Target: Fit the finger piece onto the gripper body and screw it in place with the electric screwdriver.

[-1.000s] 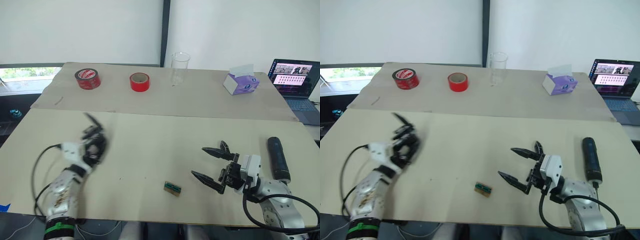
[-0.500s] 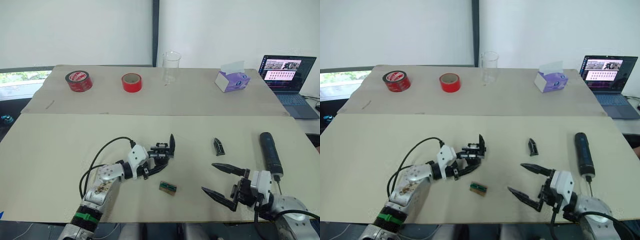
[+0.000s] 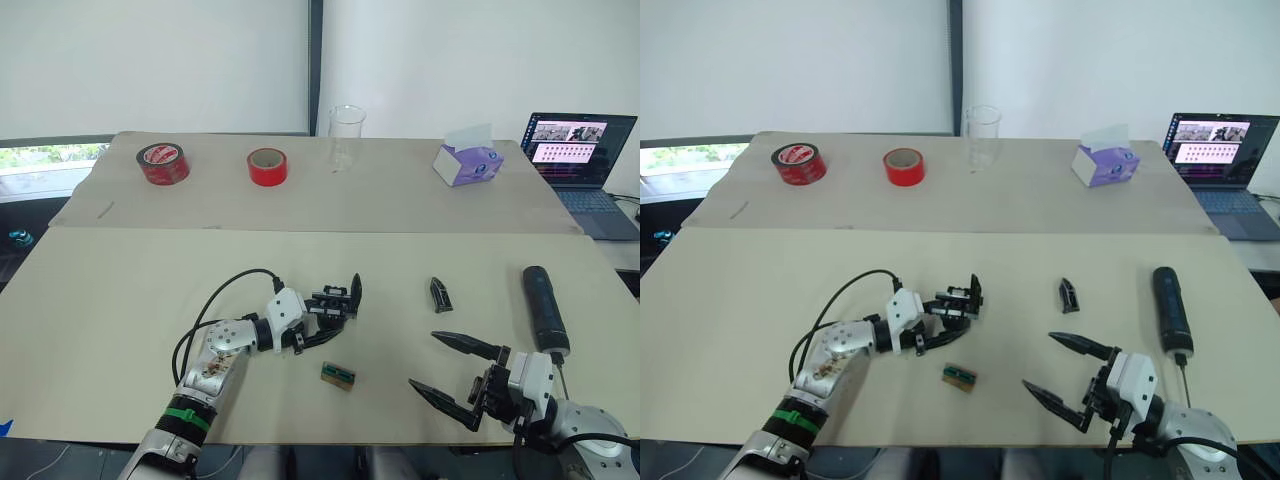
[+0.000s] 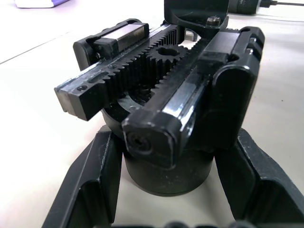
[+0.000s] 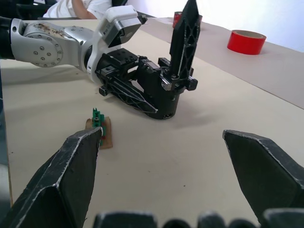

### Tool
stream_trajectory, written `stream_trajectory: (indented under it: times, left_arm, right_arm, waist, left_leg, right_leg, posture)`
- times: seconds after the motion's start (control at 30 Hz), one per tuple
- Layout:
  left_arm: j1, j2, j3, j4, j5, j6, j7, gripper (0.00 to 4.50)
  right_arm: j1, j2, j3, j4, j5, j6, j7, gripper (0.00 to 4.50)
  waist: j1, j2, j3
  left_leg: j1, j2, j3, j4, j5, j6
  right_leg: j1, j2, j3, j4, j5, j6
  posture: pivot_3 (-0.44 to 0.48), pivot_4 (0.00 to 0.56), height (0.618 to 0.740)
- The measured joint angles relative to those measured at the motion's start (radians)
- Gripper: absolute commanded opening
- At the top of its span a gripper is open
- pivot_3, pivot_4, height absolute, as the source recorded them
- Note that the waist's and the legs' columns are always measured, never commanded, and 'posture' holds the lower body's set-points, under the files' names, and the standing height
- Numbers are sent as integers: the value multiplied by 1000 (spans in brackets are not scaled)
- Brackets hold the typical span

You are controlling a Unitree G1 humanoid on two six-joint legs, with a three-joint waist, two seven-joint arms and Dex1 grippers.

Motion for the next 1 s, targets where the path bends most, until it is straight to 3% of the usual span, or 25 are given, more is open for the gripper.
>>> stream_trajectory:
  times: [0.1, 0.23, 0.27, 0.47, 0.67, 0.8, 1.0]
  left_arm:
    - [-5, 15, 2, -4, -1, 17, -19, 2309]
    - [-5, 19, 7, -13, -11, 57, -29, 4260]
    - [-5, 23, 7, -15, -15, 64, -34, 4458]
    - [-28, 81, 27, -5, -68, 128, -134, 4458]
    - [-149, 108, 24, 162, -77, 105, -301, 4458]
    - [-234, 90, 15, 288, -73, 67, -424, 4458]
    - [-341, 25, -5, 451, -29, -10, -495, 4458]
  right_arm:
    - [0, 0, -1, 0, 0, -1, -2, 4500]
    - [-6, 0, -2, 3, -1, -1, -2, 4500]
    - [-9, 0, -2, 4, -2, -1, -2, 4500]
    - [-18, 0, -4, 14, -8, -1, -3, 4500]
    - [-14, 1, -5, 16, -18, -11, -5, 4500]
    - [-8, 6, -5, 15, -19, -16, -10, 4500]
    - [1, 7, -5, 12, -20, -16, -24, 4500]
  waist:
    - [-6, 0, 0]
    - [-6, 1, -1]
    - [-6, 1, -1]
    - [-6, 2, -2]
    - [-4, 2, -2]
    - [-3, 2, -2]
    - [-3, 2, -1]
  left_leg:
    - [0, 0, 0, 0, 0, 0]
    - [0, 0, 0, 0, 0, 0]
    - [1, 0, 0, 0, 0, 0]
    - [1, 0, 0, 0, 0, 0]
    - [1, -1, 1, 0, 0, 0]
    - [0, -2, 1, 1, 0, 0]
    - [-2, -2, 1, 5, -1, 2]
  right_leg:
    - [0, 1, 0, 0, 0, 0]
    - [0, 1, 0, 0, 0, 0]
    - [0, 1, 1, 0, 0, 0]
    - [0, 1, 1, 1, 0, 0]
    - [0, 1, 0, 1, 0, 0]
    - [0, 1, 1, 0, 0, 0]
    - [0, 2, 1, 1, 0, 1]
  posture:
    - [0, 150, 740]
    - [0, 150, 740]
    - [0, 150, 740]
    - [0, 150, 740]
    - [0, 150, 740]
    - [0, 150, 740]
    - [0, 150, 740]
